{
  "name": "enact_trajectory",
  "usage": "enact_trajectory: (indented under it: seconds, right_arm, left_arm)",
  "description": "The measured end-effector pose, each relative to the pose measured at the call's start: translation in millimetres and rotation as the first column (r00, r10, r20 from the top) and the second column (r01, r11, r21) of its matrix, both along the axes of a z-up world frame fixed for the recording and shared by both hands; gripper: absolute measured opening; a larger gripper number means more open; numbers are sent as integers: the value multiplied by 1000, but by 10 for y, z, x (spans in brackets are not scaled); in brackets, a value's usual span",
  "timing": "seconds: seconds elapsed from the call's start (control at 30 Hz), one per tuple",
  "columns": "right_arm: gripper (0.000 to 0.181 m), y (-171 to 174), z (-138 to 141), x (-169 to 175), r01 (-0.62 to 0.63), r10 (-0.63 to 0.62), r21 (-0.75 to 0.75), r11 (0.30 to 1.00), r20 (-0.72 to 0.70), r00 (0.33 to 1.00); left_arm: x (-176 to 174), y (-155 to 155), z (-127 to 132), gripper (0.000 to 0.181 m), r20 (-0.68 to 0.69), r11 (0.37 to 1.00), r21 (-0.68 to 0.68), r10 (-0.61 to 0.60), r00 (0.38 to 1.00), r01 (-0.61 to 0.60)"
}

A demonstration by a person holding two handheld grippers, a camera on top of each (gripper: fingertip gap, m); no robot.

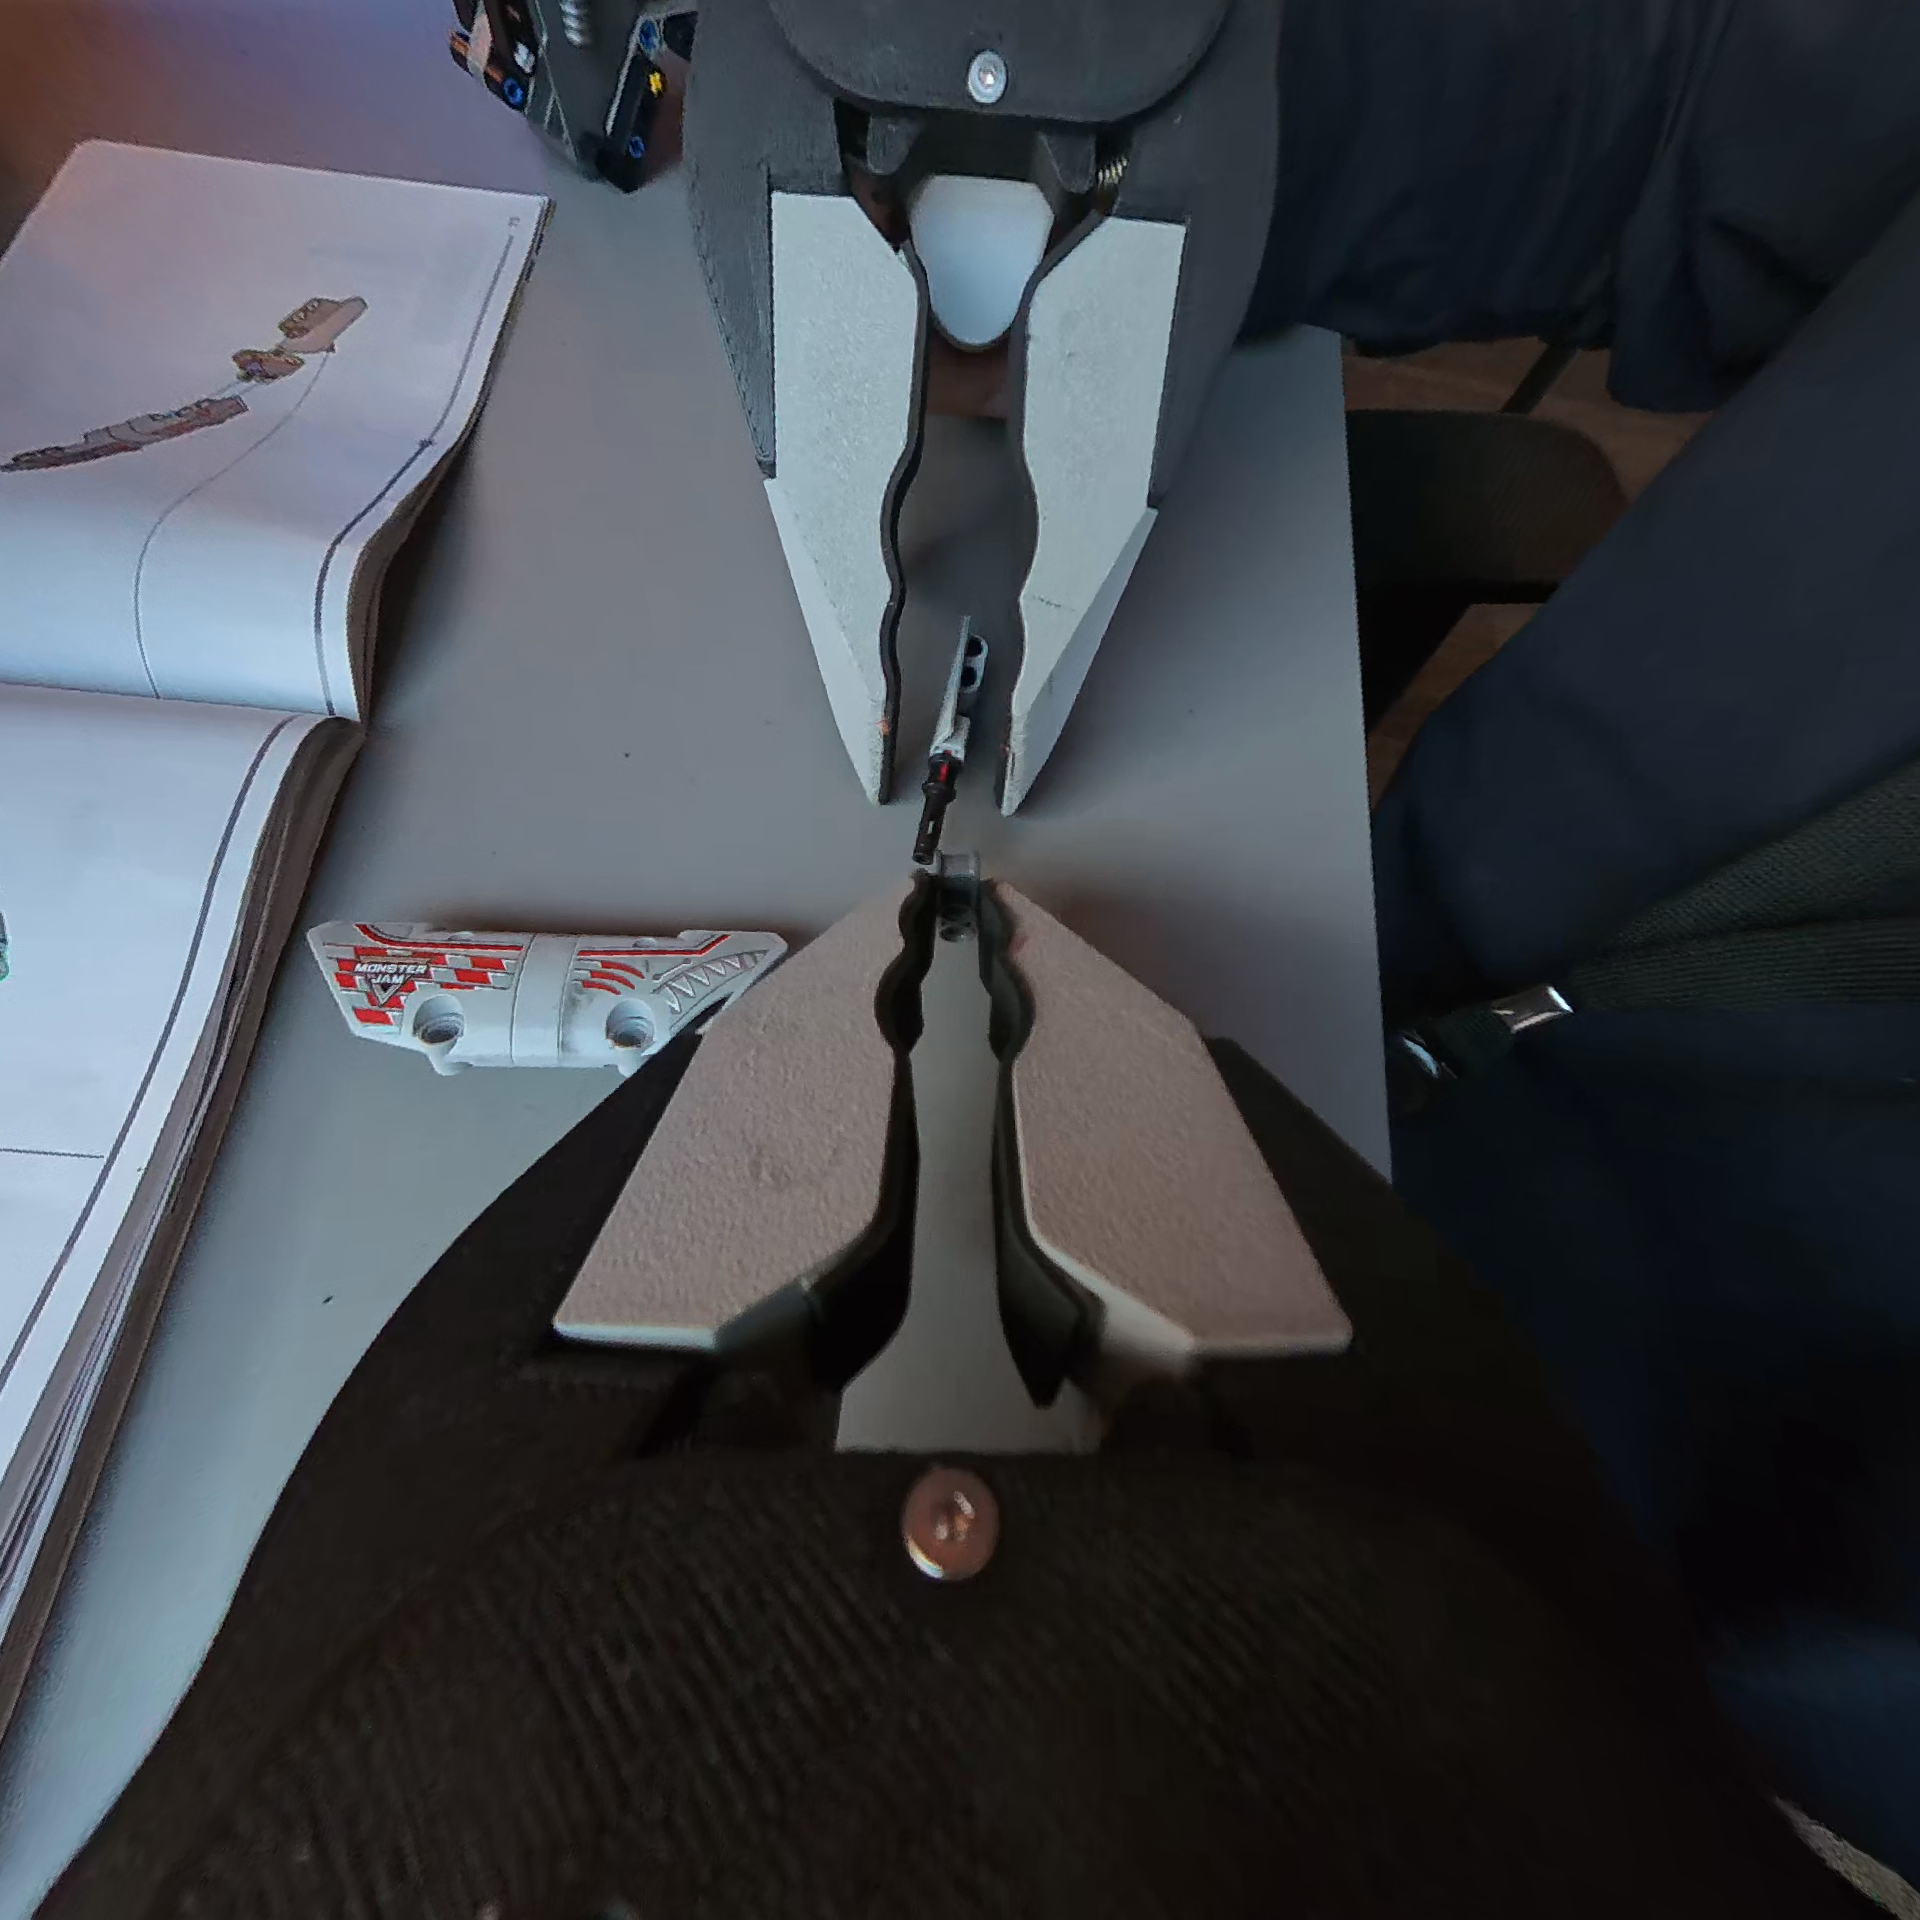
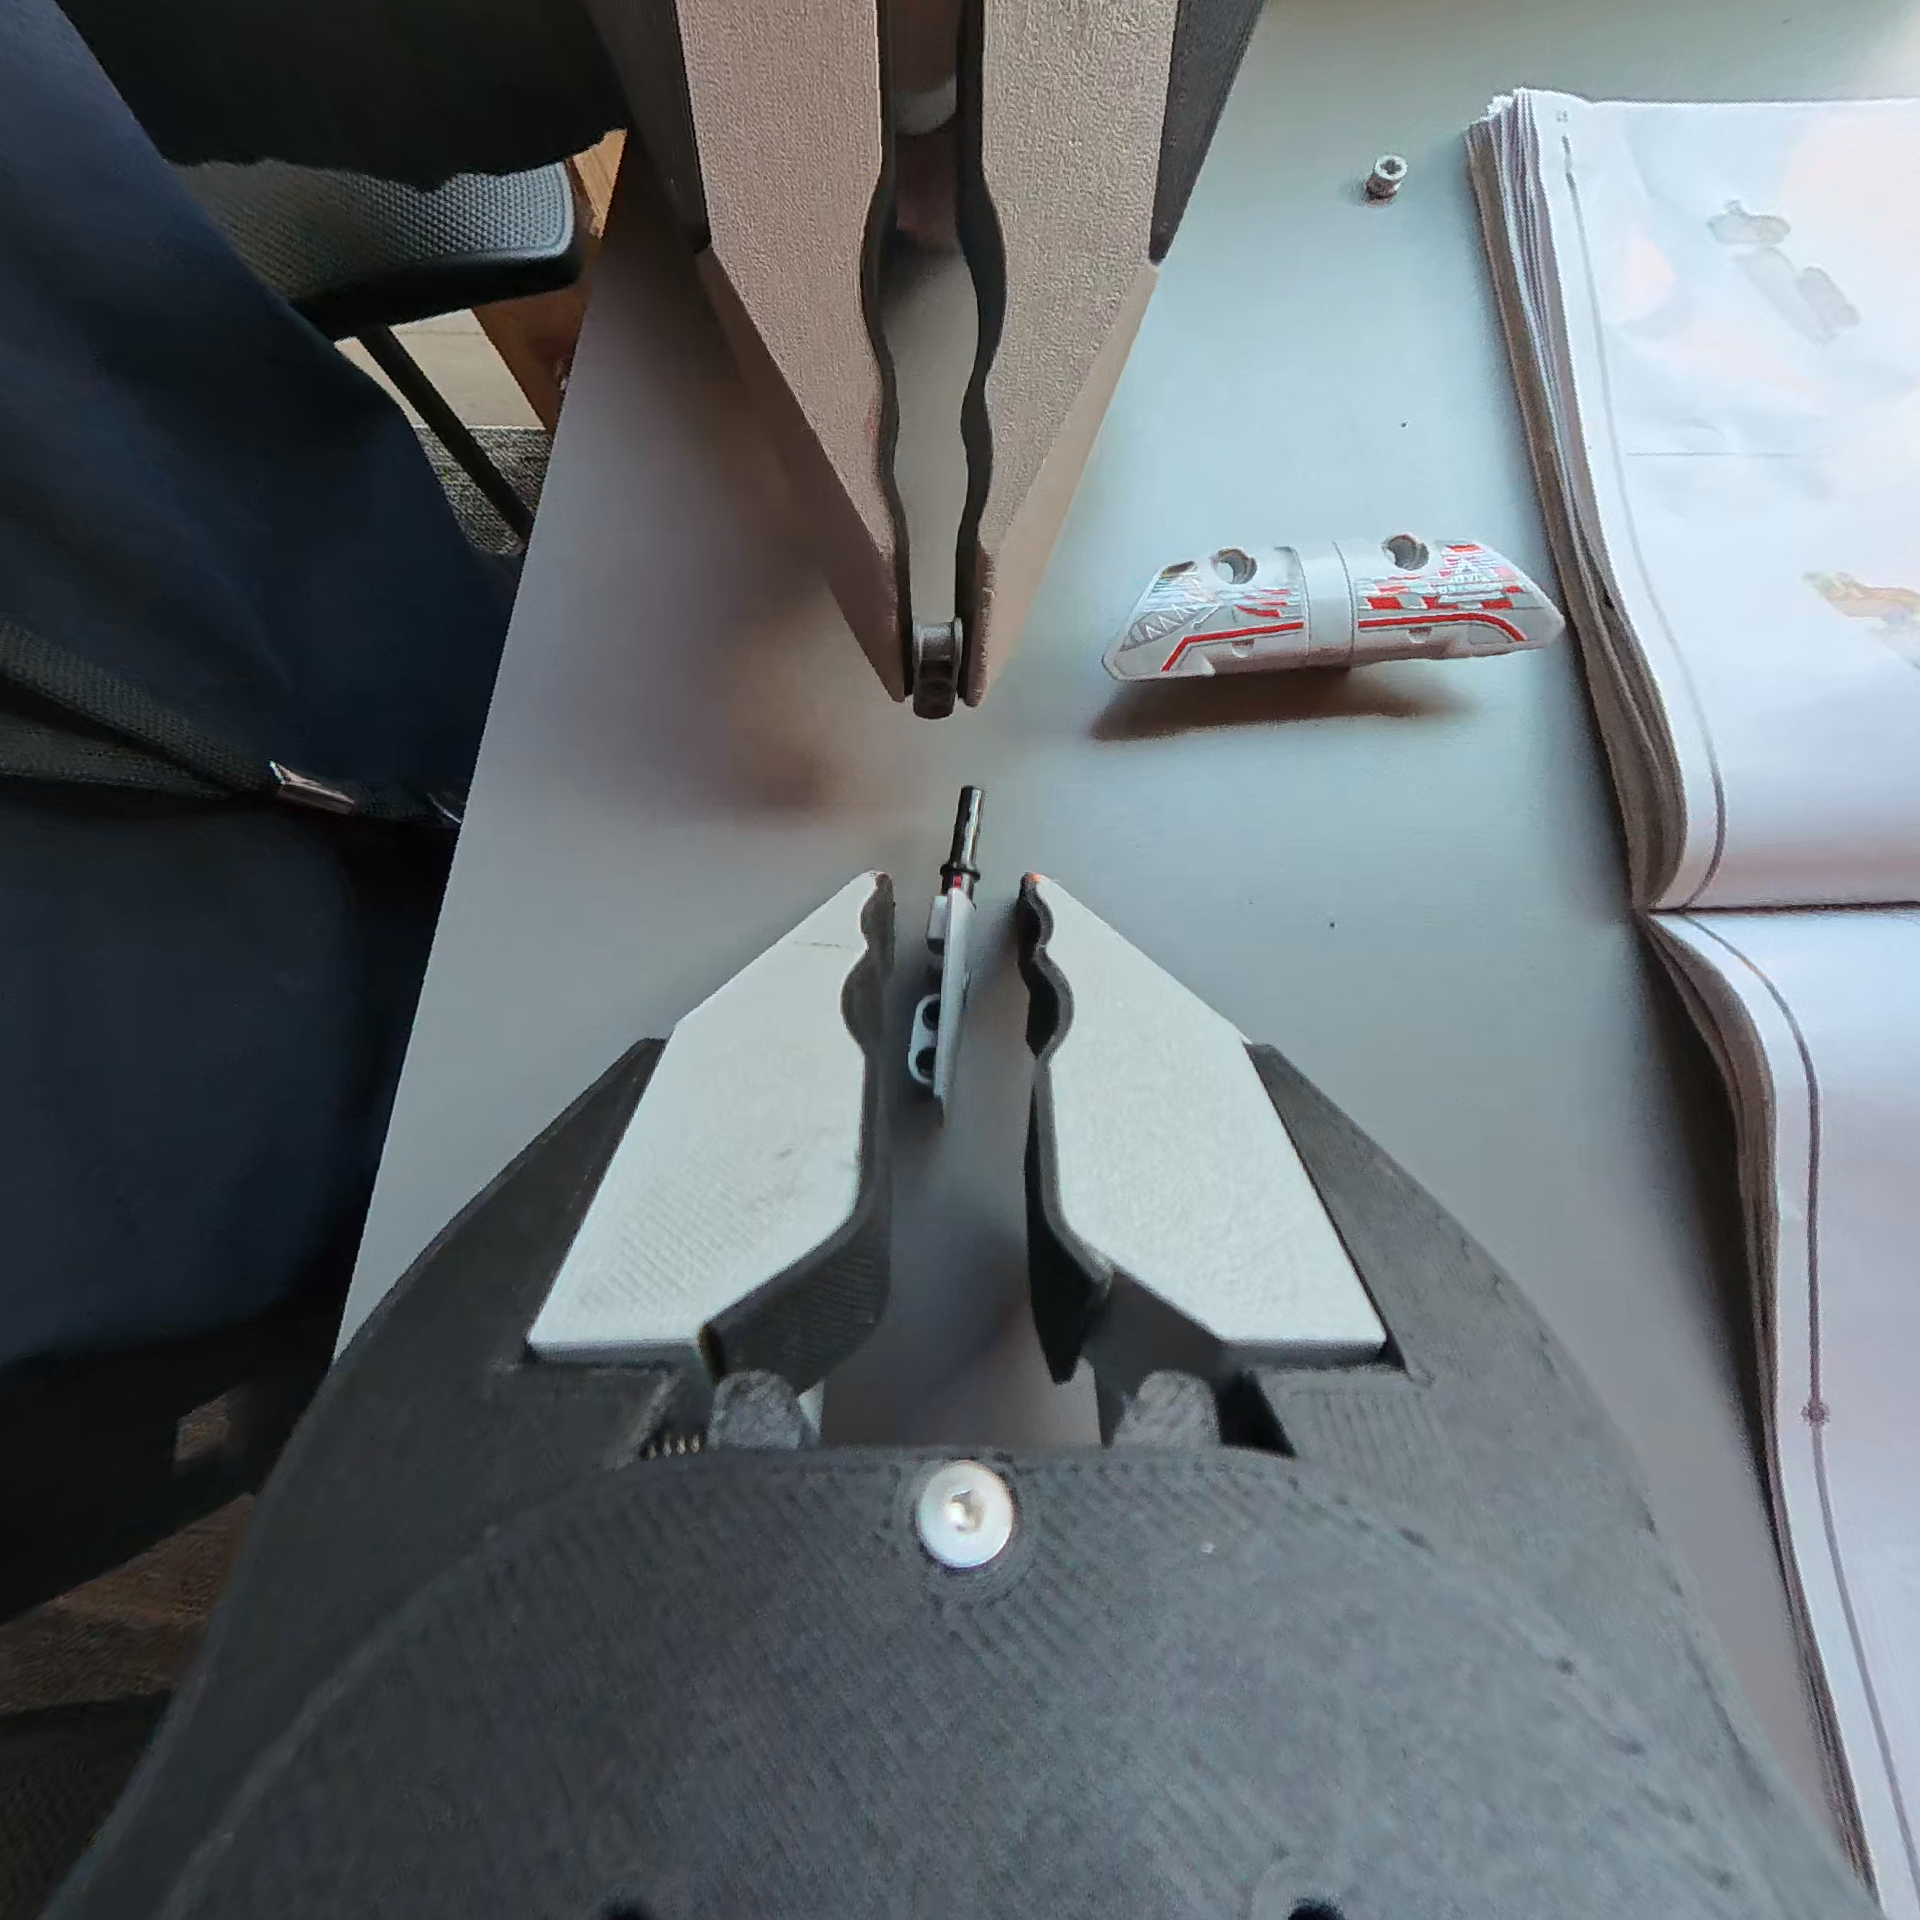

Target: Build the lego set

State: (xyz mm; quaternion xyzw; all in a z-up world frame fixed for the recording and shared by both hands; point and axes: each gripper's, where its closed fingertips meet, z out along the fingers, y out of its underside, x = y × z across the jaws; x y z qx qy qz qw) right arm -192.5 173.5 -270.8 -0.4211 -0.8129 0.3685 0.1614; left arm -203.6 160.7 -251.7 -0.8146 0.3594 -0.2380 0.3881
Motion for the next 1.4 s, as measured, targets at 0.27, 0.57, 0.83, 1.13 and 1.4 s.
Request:
enact_trajectory:
  seconds: [0.27, 0.57, 0.83, 1.13, 1.4]
  right_arm:
    - [4, -42, -9, -70, 26, -26, 25, 999, 1, 1000]
    - [4, -99, 116, -91, 10, -7, 38, 999, -68, 998]
    - [4, -196, 154, -69, -25, 27, 33, 999, -79, 997]
    - [4, -200, 165, -67, -18, 19, 15, 1000, -79, 997]
    - [3, -180, 135, -77, 11, -8, 37, 999, -65, 998]
  left_arm:
    - [16, -29, 28, 4, 18, 1000, 6, -22, 1000, 22]
    - [15, -25, 26, 4, 16, 1000, 7, -21, 1000, 21]
    - [46, -44, -10, 4, -42, 998, 41, -44, 998, 46]
    - [74, -55, 28, 5, -36, 995, 73, -66, 997, 68]
    - [63, -38, 17, 5, -49, 996, 73, -53, 997, 57]
